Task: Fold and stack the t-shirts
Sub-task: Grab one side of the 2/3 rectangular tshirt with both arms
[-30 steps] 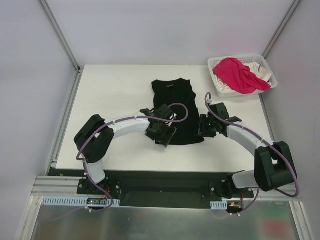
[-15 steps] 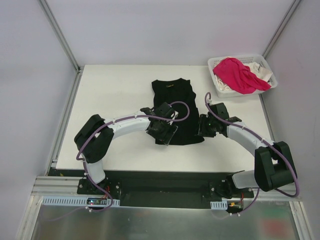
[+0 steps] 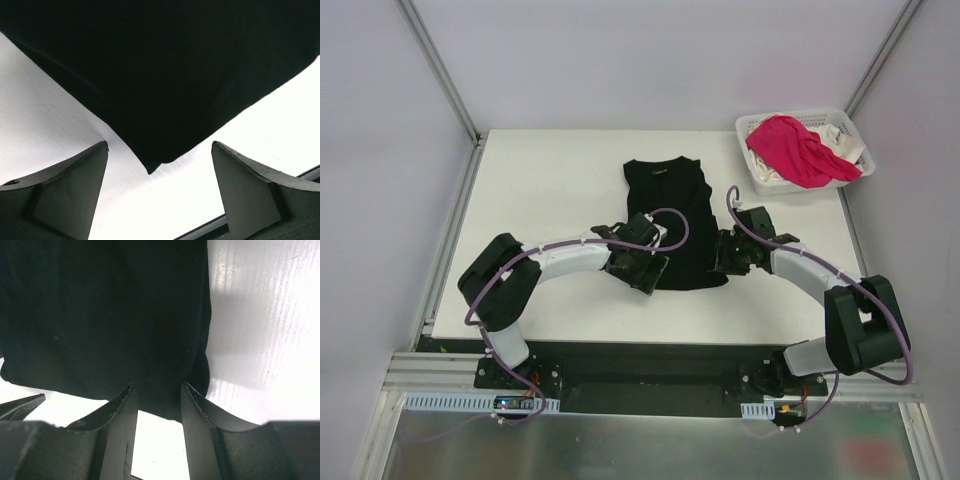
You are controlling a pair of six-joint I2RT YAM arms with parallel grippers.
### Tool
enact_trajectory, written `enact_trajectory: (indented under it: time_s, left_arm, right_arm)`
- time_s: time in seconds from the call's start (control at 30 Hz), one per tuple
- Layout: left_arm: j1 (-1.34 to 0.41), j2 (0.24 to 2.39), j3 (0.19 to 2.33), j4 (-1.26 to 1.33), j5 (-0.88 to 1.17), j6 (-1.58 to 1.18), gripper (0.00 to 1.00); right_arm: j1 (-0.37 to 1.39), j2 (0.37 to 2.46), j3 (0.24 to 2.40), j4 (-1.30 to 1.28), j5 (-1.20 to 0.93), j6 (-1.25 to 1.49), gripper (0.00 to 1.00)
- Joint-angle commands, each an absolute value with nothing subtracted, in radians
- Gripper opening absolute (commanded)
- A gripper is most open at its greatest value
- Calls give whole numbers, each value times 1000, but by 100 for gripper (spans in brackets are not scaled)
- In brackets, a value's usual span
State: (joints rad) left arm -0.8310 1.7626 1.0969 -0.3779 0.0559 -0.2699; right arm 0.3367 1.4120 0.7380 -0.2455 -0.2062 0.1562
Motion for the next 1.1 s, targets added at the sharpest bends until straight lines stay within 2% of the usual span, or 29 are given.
enact_trajectory:
  time_s: [0.0,0.5,1.07]
  left_arm:
    - [-784,1687,1045,-244,149,-291,84]
    - [-709,1592,966,-114,403,-383,82]
    - [-681,1474,833,-110,379,-492,82]
  right_arm:
    - [342,1404,729,-213,-226,155,41]
    - [342,1394,729,-218,-230,150,41]
    - [341,1376,712,-212,-229,149,41]
